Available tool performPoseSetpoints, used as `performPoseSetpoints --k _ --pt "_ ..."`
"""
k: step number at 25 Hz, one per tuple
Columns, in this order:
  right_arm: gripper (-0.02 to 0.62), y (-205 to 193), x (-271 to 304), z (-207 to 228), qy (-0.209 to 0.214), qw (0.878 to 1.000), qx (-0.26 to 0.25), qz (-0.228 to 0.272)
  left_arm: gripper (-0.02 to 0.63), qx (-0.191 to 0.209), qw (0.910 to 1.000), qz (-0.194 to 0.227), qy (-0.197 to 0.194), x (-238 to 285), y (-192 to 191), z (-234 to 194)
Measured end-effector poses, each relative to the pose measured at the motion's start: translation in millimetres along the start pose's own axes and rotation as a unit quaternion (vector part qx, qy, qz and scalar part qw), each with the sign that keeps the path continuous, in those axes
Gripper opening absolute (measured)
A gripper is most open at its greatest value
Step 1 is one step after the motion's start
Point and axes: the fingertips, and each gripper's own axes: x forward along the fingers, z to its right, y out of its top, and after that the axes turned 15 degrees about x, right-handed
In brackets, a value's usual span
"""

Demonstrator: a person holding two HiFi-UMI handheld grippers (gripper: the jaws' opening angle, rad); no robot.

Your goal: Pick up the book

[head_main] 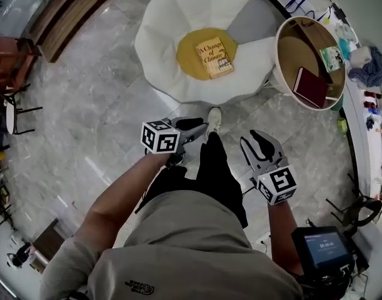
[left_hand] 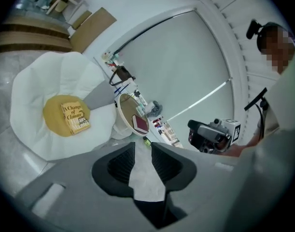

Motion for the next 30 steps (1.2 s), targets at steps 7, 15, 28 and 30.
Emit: performPoseSetpoints --k 7,15,28,30 --pt "0.138 3.4 51.6 101.5 0.011 0.998 0.015 -0.052 0.116 -0.101 0.9929 0.029 0.057 92.5 -16.2 -127.8" --pt "0.138 -55.1 97.1 168.9 0.024 0.994 0.006 -0.104 0.165 -0.181 0.9767 0.062 0.097 166.9 -91.0 -259.3" --pt "0.138 -118.5 162.5 229.4 0.036 0.988 0.011 -0.149 0.191 -0.236 0.9608 0.102 0.104 241.3 -157.3 -397.2" --pt "0.138 -125.4 166.8 233.9 0.035 0.987 0.014 -0.155 0.195 -0.239 0.9599 0.103 0.104 248.5 -162.6 -409.5"
